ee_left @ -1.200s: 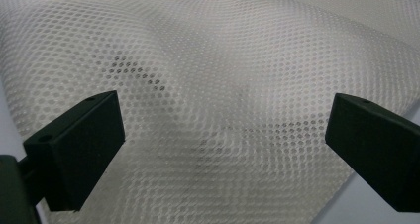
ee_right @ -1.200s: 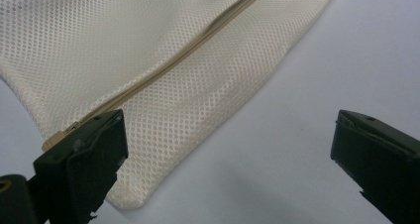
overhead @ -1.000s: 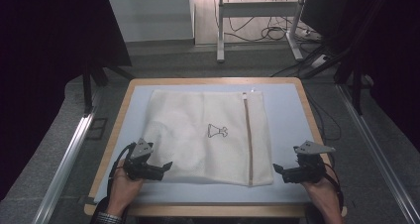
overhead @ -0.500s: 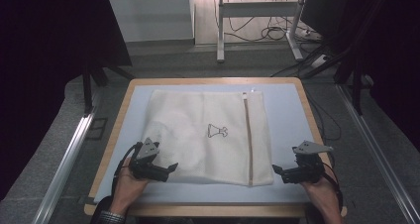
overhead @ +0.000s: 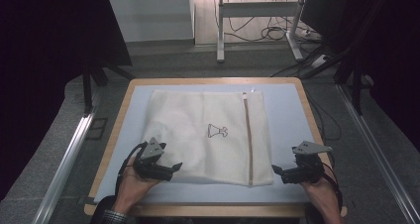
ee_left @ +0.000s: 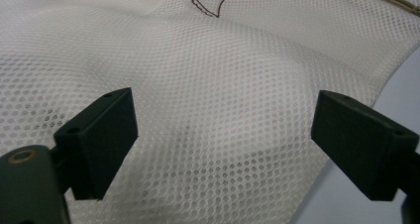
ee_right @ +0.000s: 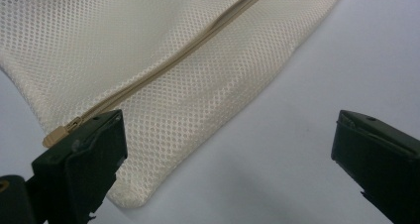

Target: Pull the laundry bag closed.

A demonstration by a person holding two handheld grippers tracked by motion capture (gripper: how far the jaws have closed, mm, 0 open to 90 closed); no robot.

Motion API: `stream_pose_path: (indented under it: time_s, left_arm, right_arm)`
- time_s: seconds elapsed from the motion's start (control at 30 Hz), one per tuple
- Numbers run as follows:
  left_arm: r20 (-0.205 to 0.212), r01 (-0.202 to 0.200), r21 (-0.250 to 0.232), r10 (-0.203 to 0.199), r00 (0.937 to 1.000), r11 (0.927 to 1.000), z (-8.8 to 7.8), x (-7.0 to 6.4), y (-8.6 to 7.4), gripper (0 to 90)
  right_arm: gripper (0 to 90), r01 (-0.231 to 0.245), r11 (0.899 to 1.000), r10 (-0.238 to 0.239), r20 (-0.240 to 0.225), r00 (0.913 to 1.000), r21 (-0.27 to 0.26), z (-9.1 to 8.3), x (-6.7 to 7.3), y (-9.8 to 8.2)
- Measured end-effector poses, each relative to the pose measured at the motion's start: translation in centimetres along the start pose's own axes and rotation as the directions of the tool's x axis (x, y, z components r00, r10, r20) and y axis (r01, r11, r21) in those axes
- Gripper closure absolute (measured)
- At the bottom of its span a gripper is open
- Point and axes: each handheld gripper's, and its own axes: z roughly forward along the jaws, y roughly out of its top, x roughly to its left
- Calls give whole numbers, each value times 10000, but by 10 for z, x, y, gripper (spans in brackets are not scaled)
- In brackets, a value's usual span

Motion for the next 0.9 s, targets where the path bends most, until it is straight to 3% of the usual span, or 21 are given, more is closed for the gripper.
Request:
stream_pose_path:
  time_s: [0.7, 0.9]
  left_arm:
    - [941, -31, -19, 32, 9956, 10000, 9, -13, 15, 393]
    - [1197, -260, -127, 273, 9924, 9996, 15, -20, 20, 473]
  right_arm:
    - [1, 197, 9998, -197, -106, 9997, -3, 2, 2, 0]
    - [0, 218, 9998, -218, -103, 9997, -11, 2, 1, 0]
